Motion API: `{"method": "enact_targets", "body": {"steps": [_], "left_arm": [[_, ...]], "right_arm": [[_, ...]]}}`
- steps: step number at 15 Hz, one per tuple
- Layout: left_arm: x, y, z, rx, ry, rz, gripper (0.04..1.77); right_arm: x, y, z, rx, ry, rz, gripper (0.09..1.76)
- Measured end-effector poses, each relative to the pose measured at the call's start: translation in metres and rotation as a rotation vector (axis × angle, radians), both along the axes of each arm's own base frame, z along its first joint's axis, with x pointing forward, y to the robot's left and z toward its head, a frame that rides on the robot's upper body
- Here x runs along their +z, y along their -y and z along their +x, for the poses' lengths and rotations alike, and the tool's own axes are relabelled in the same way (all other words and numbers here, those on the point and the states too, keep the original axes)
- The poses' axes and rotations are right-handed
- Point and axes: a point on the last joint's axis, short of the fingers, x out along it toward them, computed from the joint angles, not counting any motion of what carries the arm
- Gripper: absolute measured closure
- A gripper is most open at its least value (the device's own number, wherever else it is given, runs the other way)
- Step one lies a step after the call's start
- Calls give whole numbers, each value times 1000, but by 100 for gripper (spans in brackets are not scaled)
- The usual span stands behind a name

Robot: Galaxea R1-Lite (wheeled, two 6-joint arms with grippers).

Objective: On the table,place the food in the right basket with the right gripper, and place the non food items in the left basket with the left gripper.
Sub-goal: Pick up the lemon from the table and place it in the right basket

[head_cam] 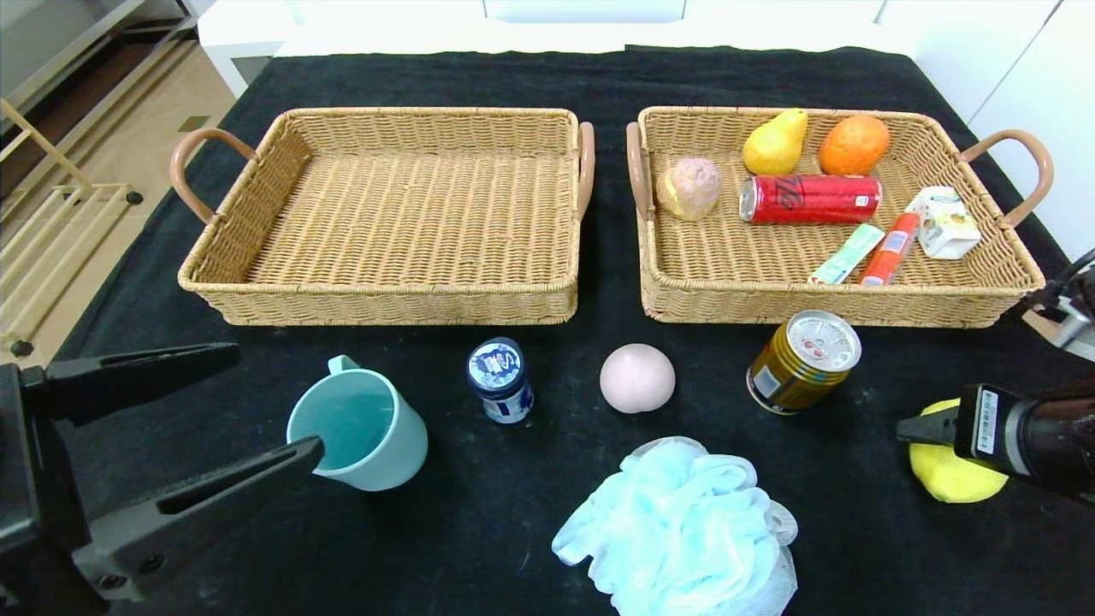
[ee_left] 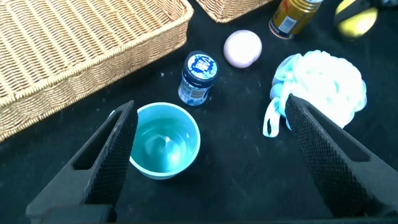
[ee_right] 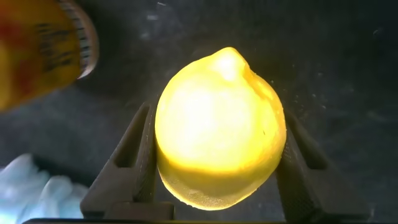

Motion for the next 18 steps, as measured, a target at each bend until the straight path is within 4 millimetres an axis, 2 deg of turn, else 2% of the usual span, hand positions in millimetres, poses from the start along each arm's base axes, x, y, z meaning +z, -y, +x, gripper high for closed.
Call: {"method": "enact_targets", "body": {"steps": [4,8,13,18], "left_arm": [[-1,0,0,-5,1,8,9],[-1,0,-1,-7,6,12,9],[-1,0,-2,-16,11,14,9],[0,0,-3,-18,21,10,9]], "right_arm": [[26,4,-15,46,54,-33,75],[51,5,-16,101,128,-81,75],[73,3,-5,124,200,-112,75],[109,9,14,97,304,-138,75]]}}
